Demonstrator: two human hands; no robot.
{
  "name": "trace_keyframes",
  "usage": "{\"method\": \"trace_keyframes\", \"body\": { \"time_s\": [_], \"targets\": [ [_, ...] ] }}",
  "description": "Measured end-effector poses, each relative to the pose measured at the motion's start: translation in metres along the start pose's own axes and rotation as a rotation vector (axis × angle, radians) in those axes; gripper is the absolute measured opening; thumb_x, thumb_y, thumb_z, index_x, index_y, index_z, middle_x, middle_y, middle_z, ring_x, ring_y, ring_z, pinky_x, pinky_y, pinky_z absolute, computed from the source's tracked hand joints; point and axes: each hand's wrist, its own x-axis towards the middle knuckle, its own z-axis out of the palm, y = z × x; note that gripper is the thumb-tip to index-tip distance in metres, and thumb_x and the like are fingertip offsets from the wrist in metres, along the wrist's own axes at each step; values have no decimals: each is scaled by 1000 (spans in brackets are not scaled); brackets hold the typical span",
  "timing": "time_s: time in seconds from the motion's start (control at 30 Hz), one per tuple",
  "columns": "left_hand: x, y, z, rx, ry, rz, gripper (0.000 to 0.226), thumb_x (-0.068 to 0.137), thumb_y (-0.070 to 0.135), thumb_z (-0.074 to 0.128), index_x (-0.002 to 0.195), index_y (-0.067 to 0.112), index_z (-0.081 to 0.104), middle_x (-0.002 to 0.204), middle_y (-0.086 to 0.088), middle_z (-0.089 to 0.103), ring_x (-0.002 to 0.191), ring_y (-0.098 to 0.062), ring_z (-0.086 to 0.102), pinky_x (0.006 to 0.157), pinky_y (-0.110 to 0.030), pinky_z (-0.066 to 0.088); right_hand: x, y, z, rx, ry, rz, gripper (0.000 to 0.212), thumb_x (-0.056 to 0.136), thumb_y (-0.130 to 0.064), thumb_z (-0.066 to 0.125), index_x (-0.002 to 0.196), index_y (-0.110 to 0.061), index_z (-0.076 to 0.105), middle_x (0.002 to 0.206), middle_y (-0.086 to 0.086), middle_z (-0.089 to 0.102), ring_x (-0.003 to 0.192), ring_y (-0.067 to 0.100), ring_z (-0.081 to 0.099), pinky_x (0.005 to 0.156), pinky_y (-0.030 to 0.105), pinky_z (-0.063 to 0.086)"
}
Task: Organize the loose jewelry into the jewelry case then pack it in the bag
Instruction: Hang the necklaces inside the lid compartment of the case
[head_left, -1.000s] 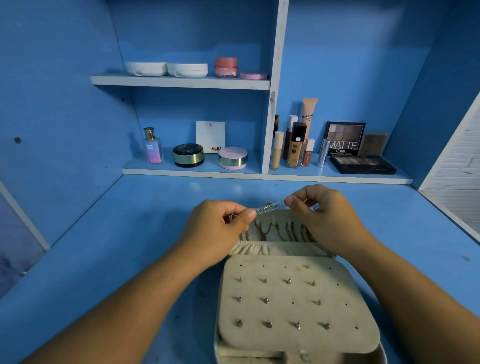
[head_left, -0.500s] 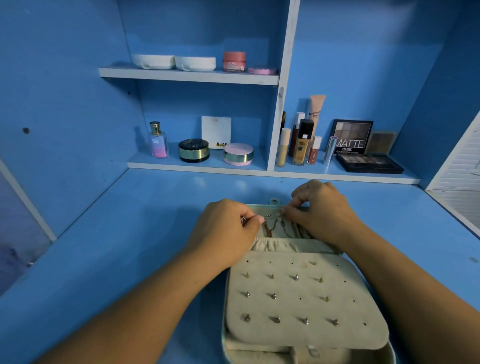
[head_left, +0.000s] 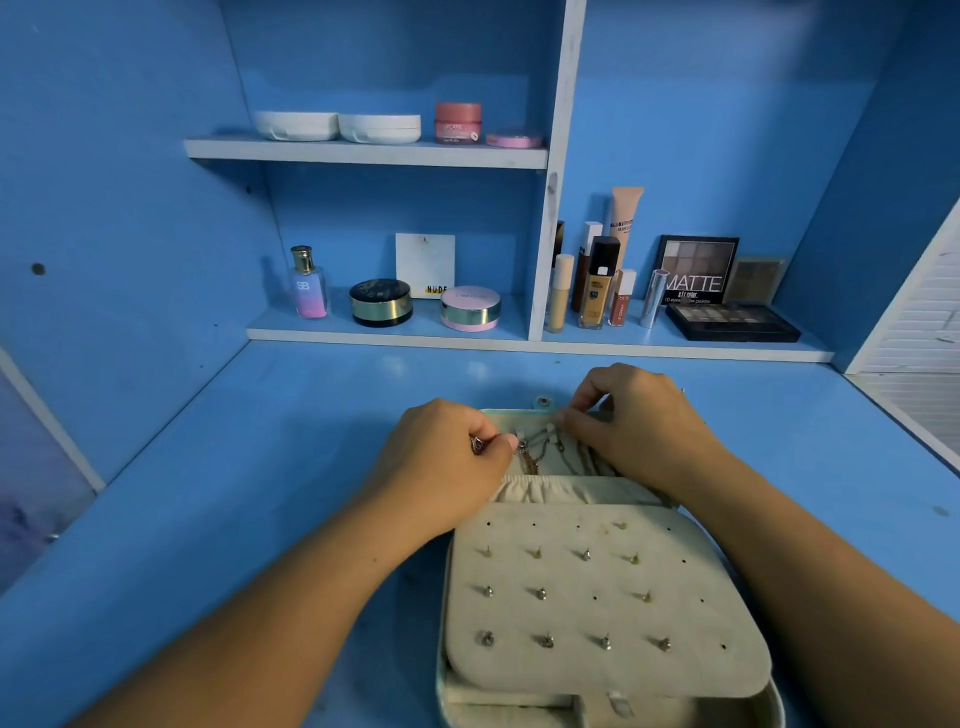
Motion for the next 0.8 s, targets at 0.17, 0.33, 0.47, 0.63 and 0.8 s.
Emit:
{"method": "trace_keyframes", "body": {
  "time_s": [0.17,0.33,0.47,0.63,0.8],
  "targets": [
    [-1,0,-6,-53,-94,38,23,89,39,65,69,28,70,55,13,57,55,4,52,47,-11,32,-4,6,-1,14,-63,-142,12,89,-25,60,97,-33,64,101,-12,53,102,13,48,93,40,41],
    [-1,2,-9,-141,-175,86,19,90,37,64,72,34,68,47,23,52,47,3,46,46,-10,32,-10,-1,-9,67,-116,-264,32,85,-15,61,105,-39,65,105,-12,55,103,15,45,93,34,40],
    [-2,1,-9,-216,-207,92,17,91,36,64,76,32,71,47,17,50,46,0,42,47,-12,31,-19,-9,-12,143,-267,-290,28,86,-27,65,102,-50,61,109,-14,50,106,5,37,86,13,30],
    [-1,2,-11,-316,-229,68,15,91,35,64,79,35,72,76,1,72,65,-6,55,67,-27,50,-21,-10,-11,97,-257,-284,13,84,-43,65,97,-45,63,104,-15,50,101,3,35,81,17,31],
    [-1,5,-9,-421,-207,-27,17,93,33,62,80,33,74,70,13,70,69,-13,62,68,-25,52,-23,-13,-10,159,-185,-238,12,88,-28,64,99,-32,64,80,-9,62,69,1,54,61,14,42]
  ]
}}
